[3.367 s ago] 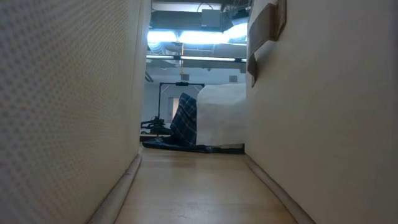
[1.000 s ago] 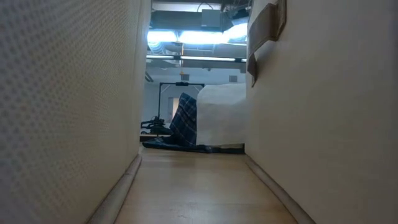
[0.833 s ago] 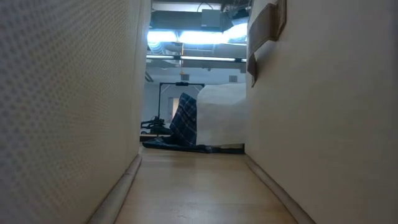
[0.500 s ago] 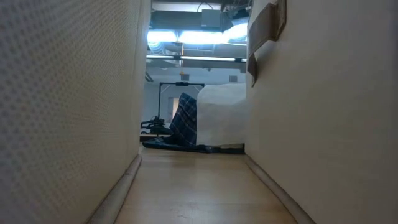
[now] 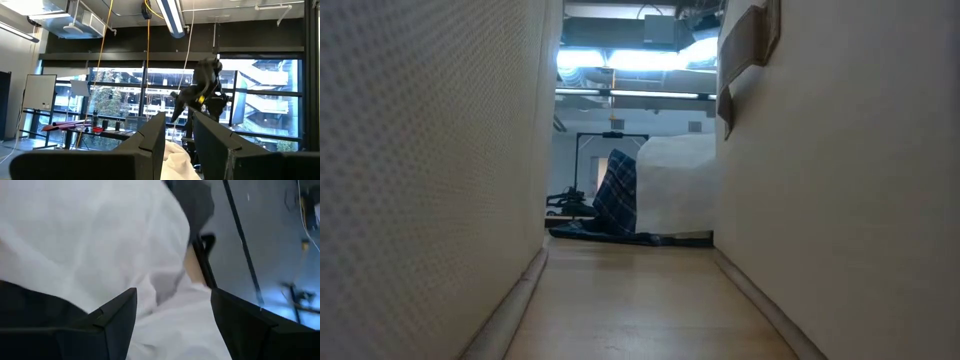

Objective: Sort clothes
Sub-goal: Put the white shirt into the left laundry organizer

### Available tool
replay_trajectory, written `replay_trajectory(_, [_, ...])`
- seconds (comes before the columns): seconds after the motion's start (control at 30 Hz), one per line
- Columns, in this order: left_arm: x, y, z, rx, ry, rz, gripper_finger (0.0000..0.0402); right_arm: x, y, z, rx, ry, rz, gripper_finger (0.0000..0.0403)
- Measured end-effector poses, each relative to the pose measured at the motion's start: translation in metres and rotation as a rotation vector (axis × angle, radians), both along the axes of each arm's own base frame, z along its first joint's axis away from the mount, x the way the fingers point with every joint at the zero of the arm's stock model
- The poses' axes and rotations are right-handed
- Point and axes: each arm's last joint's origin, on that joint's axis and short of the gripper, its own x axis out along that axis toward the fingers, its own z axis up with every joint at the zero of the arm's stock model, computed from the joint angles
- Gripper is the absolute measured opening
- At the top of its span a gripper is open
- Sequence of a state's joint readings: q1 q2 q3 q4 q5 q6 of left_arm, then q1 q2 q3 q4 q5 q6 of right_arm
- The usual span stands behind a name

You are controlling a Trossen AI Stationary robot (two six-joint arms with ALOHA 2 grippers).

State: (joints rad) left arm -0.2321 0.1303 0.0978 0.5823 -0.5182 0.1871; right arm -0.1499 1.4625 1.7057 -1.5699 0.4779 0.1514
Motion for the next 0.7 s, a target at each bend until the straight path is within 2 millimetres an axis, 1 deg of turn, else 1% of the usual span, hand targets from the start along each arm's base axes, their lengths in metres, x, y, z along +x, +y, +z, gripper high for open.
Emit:
replay_trajectory(0.1, [0.0,0.0,0.0,0.001,0.001,0.001,0.0088,0.0,-0.007,-0.02,-0.006,0.082,-0.027,0.0255])
replay_trajectory(0.2, [0.0,0.0,0.0,0.001,0.0,0.001,0.0088,-0.003,-0.015,-0.035,-0.021,0.152,-0.046,0.0255])
replay_trajectory(0.3, [0.0,0.0,0.0,0.002,0.0,0.001,0.0088,-0.005,-0.023,-0.048,-0.005,0.171,-0.07,0.0255])
replay_trajectory(0.47, [0.0,0.0,0.0,0.002,0.0,0.002,0.0088,-0.011,-0.032,-0.072,0.09,0.239,-0.078,0.0255])
replay_trajectory(0.6, [0.0,0.0,0.0,0.002,0.0,0.002,0.0088,-0.012,-0.038,-0.09,0.117,0.262,-0.076,0.0255])
replay_trajectory(0.7, [0.0,0.0,0.0,0.002,0.001,0.002,0.0088,-0.011,-0.041,-0.103,0.161,0.245,-0.053,0.0255])
